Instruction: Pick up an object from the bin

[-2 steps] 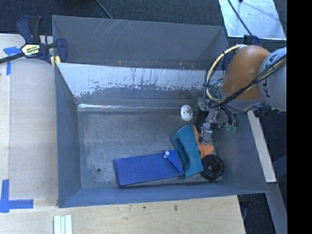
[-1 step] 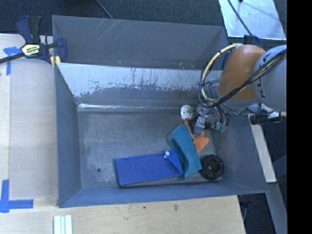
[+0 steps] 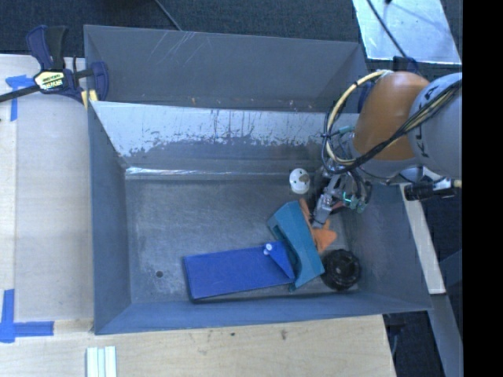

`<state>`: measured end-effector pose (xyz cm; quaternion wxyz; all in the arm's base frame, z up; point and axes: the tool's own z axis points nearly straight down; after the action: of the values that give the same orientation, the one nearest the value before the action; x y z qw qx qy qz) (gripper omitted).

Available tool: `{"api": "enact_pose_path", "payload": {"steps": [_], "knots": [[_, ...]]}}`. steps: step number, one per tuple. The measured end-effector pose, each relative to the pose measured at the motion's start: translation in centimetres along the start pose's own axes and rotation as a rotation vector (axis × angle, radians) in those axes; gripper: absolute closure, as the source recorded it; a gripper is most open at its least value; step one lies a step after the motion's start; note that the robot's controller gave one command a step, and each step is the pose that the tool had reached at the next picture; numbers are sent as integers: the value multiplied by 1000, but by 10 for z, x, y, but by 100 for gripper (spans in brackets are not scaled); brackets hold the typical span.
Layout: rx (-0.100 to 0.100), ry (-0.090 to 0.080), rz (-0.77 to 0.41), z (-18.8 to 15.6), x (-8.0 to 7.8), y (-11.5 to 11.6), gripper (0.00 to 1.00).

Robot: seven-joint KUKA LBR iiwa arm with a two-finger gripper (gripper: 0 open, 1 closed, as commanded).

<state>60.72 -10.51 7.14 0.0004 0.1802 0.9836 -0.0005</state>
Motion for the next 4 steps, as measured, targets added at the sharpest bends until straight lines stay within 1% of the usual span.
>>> {"api": "enact_pose_path", "payload": {"steps": [1, 2, 3, 4], "knots": [[-7, 4, -6, 1, 2, 5, 100], [-7, 4, -6, 1, 2, 5, 100], [-1, -2, 9, -105, 12, 8, 100], [-1, -2, 8, -105, 12, 8, 0]]}}
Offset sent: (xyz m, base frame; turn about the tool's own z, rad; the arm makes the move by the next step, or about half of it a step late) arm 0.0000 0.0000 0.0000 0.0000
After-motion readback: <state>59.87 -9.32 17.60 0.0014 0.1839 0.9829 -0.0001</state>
